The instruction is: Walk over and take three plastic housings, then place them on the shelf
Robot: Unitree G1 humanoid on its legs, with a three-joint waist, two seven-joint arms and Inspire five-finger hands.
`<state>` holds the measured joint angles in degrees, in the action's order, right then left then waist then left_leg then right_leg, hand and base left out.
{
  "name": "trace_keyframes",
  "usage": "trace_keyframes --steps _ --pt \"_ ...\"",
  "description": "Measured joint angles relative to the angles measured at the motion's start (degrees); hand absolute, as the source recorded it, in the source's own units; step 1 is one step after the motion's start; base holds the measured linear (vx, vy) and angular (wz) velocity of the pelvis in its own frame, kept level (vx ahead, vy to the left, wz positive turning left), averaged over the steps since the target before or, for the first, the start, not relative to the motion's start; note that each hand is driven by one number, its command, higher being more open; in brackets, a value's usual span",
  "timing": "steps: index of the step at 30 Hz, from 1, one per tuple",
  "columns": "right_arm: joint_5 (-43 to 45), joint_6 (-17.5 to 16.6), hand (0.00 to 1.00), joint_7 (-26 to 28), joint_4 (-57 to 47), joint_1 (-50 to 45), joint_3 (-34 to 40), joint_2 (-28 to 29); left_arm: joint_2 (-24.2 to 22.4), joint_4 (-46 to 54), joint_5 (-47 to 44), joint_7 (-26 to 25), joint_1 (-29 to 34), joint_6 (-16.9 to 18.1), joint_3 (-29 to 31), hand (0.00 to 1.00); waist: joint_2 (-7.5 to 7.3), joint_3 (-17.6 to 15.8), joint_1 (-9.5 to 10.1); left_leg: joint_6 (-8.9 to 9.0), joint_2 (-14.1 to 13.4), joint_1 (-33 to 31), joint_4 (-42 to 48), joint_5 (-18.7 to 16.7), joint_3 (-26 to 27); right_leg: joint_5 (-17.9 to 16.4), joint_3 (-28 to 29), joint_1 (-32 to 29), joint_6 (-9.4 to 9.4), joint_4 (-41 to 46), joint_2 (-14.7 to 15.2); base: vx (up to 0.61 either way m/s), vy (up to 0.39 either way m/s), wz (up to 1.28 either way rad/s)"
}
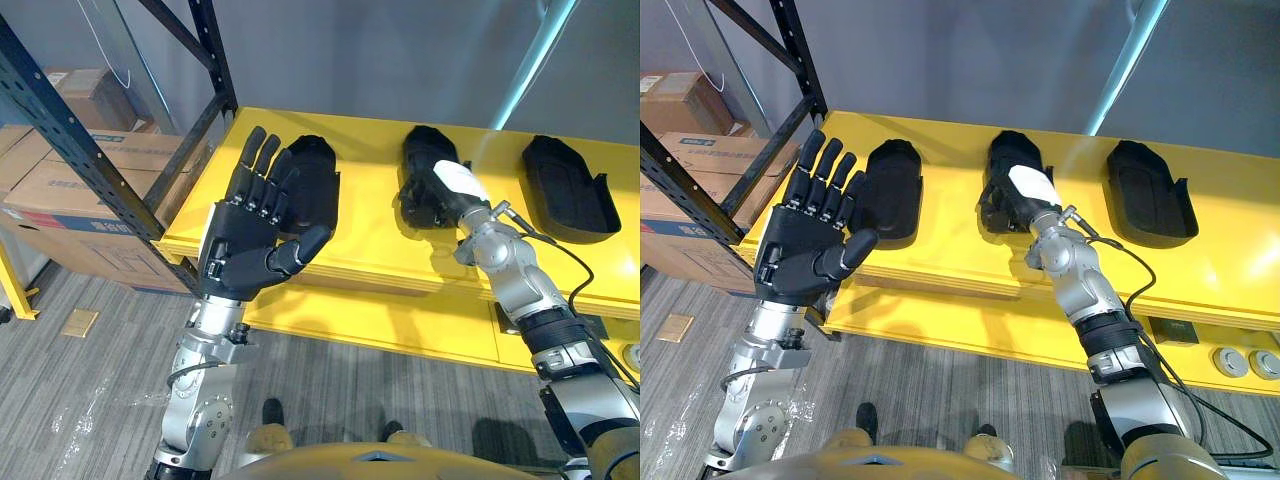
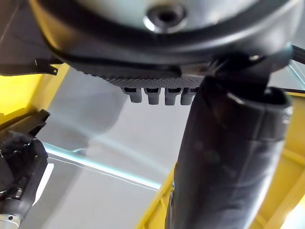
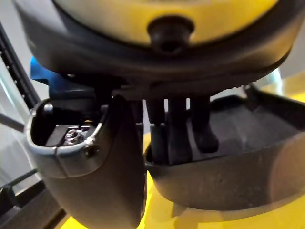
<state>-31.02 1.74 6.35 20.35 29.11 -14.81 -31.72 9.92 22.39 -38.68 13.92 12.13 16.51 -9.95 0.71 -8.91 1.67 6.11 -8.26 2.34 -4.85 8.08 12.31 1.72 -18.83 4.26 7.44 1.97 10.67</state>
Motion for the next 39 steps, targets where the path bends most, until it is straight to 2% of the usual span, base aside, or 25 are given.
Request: trace_keyframes --steps 5,15,25,31,32,39 --pt "0.3 -1.2 0.0 0.2 0.0 0.0 0.2 0.0 0.1 0.0 0.0 -0.8 -0.2 -0.6 -0.3 1.0 0.12 -0.1 -0.35 0.0 0.0 0.0 0.0 0.0 0.9 0.3 0.8 -0.7 -0.07 0.0 0.0 -0.01 -0.001 -0.11" --pt "3.1 -1.7 0.0 -0.1 -1.2 -0.1 1.9 0.1 0.1 -0.1 0.0 -0.9 -0.2 -0.6 -0.6 1.0 1.32 -0.9 -0.5 0.0 -0.1 -0.2 0.0 0.0 1.4 0.5 1.5 -1.5 -0.02 0.1 0.0 0.0 -0.001 -0.03" --pt "2.1 -6.7 0.0 -0.3 -1.4 -0.2 1.8 0.3 0.1 -0.1 0.0 -1.6 -0.2 -0.6 -0.6 1.0 1.32 -1.3 -0.45 0.12 -0.1 -0.2 0.0 -0.1 1.5 0.5 1.7 -1.6 -0.01 0.2 0.0 0.0 -0.001 0.0" --pt "2.1 -7.9 0.0 -0.4 -1.4 -0.2 1.8 0.3 0.1 -0.1 0.0 -1.4 -0.2 -0.6 -0.4 1.0 1.65 -1.7 -0.36 0.12 -0.1 -0.2 0.0 -0.1 1.3 0.5 1.5 -1.5 -0.02 0.2 0.0 0.0 0.0 0.0" --pt "2.1 -8.1 1.0 -0.4 -1.4 -0.2 1.8 0.3 0.1 -0.1 0.0 -1.3 -0.2 -0.6 -0.4 1.0 1.76 -1.8 -0.35 0.12 -0.1 -0.2 0.0 -0.1 1.2 0.5 1.5 -1.5 -0.03 0.2 0.0 0.0 0.0 0.0" --pt "1.6 -8.3 1.0 -0.9 -0.9 -0.2 1.6 0.3 0.1 -3.4 0.0 -0.9 -0.2 -0.6 -0.4 1.0 1.81 -1.8 -0.45 0.12 0.0 -0.3 0.0 -0.1 0.7 0.4 0.9 -1.2 -0.03 0.2 0.0 0.0 0.0 0.03"
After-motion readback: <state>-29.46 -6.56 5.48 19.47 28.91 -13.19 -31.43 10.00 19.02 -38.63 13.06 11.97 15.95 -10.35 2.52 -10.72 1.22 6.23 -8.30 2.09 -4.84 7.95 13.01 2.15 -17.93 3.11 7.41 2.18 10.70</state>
